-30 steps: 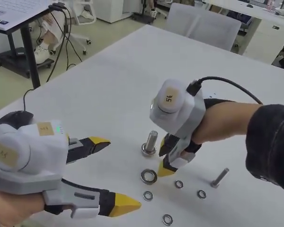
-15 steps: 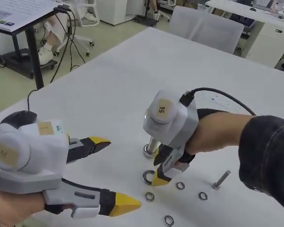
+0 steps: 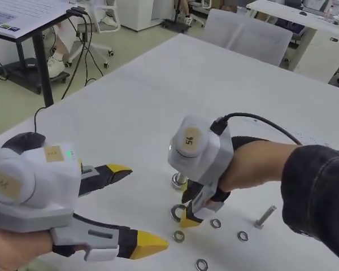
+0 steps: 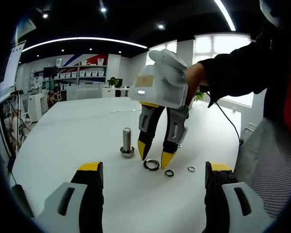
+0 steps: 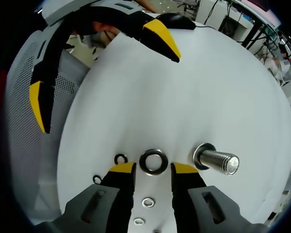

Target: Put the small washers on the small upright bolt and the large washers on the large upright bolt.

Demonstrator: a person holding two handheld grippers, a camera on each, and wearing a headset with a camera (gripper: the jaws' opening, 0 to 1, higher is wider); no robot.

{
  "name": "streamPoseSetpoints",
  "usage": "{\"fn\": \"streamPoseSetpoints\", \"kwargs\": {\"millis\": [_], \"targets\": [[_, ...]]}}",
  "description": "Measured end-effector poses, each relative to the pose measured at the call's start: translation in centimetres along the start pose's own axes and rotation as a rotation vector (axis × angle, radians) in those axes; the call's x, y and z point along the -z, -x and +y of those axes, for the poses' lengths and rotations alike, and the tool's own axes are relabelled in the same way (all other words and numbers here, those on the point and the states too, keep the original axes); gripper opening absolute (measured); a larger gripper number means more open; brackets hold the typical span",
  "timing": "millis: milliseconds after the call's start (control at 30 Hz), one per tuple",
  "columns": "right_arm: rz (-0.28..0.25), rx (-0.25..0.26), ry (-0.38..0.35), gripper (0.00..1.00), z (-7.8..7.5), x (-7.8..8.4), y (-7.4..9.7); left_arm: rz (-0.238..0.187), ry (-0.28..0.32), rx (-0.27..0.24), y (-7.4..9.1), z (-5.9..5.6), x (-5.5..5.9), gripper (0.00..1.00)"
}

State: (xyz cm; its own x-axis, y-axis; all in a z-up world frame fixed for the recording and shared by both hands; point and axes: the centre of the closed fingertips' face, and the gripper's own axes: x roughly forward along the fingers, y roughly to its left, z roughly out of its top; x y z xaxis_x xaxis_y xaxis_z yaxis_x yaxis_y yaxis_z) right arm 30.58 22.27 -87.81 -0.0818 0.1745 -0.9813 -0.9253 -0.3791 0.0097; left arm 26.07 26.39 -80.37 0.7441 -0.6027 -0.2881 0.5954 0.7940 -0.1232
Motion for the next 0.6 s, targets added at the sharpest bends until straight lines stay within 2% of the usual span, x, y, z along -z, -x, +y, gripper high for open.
{"fn": "streamPoseSetpoints", "kwargs": {"millis": [600], "targets": [[0.026, 0.01, 0.021, 0.29, 0.28, 0.01, -0.13, -0.006, -0.001, -0.004, 0.42, -0.28, -0.04, 0.86]]}}
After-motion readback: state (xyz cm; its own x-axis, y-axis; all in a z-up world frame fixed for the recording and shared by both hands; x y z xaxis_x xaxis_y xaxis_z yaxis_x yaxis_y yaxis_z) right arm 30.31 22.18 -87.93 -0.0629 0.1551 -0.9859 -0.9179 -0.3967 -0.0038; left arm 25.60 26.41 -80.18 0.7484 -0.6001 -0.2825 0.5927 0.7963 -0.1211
